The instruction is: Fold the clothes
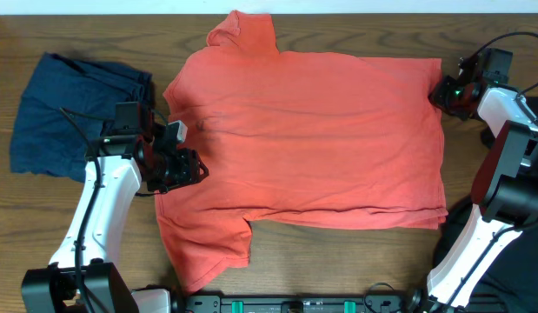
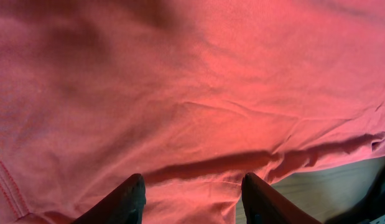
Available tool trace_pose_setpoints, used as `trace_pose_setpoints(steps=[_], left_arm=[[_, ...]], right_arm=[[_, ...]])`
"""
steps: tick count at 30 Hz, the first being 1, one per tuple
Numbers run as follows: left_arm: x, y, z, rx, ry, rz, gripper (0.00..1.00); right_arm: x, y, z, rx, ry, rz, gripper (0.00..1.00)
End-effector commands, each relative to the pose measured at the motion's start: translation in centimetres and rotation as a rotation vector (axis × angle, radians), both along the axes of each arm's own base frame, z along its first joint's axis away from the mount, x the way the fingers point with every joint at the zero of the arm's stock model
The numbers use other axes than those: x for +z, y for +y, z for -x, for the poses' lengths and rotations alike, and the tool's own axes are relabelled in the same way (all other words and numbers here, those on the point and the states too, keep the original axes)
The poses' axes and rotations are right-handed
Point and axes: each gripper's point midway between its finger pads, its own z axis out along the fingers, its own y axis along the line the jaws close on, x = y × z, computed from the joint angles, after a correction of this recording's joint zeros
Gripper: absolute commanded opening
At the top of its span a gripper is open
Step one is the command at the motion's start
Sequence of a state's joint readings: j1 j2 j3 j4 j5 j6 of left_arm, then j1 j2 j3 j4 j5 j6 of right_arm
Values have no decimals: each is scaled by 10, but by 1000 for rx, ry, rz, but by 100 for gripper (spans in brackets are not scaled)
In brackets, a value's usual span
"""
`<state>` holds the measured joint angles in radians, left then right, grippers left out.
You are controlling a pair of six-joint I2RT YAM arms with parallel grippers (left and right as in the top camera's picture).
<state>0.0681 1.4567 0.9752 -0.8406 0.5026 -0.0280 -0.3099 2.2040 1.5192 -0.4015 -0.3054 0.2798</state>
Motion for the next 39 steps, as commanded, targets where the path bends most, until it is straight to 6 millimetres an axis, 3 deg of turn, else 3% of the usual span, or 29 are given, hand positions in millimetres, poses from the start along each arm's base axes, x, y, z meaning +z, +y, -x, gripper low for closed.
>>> trace_pose_setpoints(steps=[1,9,16,21,22,24,30,34,39], left_arm=[[10,-2,-7,-12,-35,6,52],[10,-2,-6,-12,-34,6,52],[10,-2,-7,-12,-36,6,52],[10,-2,-7,-12,-39,6,52],[10,-2,-8,-12,-39,6,52],[10,-2,-8,-12,-39,6,52],[10,-2,-7,-12,-38,6,52],[17,-1,-8,-11,-53,6,52],[56,-1,-19,-11,-149,-2,52]], right_arm=[[6,0,0,4,-10,16,4],[13,-6,-4,-2,-34,15,1],[51,-27,-16,-10,-174,-8,1],[57,-41,-15,-29,-194,-10,1],[57,-43,-14,-31,-193,-8,4],[57,-46,-13,-30,-194,-3,28],[65,-51,3,-48,-157,-25,31],[97,-44,18,-7,-164,-27,33],[149,-30,48,14,-162,0,34]])
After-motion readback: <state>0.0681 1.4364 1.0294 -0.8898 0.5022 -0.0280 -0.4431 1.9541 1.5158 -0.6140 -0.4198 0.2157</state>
